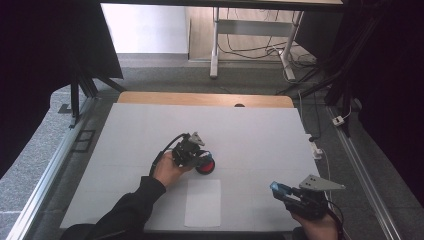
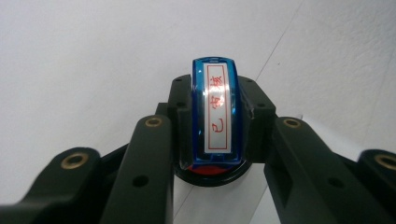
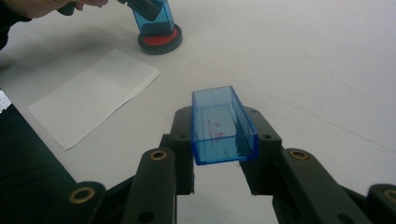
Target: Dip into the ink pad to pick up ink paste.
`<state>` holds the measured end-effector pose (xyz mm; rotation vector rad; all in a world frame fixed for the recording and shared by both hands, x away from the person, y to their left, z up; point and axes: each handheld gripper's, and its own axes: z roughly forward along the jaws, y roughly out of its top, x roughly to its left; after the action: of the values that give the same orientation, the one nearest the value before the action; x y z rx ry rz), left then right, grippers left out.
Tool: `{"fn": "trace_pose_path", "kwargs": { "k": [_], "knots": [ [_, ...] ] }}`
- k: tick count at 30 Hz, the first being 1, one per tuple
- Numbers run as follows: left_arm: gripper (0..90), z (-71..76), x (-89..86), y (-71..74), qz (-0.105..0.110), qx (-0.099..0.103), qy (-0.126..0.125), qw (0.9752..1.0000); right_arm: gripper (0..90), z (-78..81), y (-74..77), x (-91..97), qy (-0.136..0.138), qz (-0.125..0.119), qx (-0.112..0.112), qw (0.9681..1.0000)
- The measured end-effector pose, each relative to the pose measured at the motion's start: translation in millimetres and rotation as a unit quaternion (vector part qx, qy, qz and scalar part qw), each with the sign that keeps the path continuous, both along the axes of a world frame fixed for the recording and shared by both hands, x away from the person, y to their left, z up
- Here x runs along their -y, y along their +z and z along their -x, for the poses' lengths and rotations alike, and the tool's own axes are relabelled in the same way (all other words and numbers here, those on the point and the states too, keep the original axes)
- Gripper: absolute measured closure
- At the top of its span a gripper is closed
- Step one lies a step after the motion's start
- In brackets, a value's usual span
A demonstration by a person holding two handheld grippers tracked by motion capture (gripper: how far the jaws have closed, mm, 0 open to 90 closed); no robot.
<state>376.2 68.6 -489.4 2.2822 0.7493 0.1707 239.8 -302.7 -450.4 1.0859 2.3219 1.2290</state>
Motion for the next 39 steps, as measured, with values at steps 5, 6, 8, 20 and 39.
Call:
{"fn": "trace_pose_path", "kwargs": {
  "k": [5,6,8,20,39],
  "knots": [
    [69.8,0.1,-4.9,8.6,0.022,-0.004,0.002,0.9998,68.8,0.2,0.1,-0.1,0.0,0.002,0.001,1.0],
    [69.7,-0.1,-5.3,8.9,0.023,-0.005,0.003,0.9997,68.8,0.2,0.1,-0.2,0.0,0.002,0.001,1.0],
    [69.7,-0.8,-5.5,8.0,0.021,-0.009,0.004,0.9997,68.8,0.3,0.1,-0.3,-0.001,0.003,0.001,1.0],
    [69.8,-5.5,-5.6,-2.8,0.018,-0.033,0.011,0.9992,68.8,0.5,0.2,0.0,0.0,0.004,0.002,1.0],
    [70.1,0.3,0.9,-4.4,-0.008,-0.011,0.008,0.9999,68.8,0.8,0.1,-0.7,0.001,0.004,0.001,1.0]
  ]
}}
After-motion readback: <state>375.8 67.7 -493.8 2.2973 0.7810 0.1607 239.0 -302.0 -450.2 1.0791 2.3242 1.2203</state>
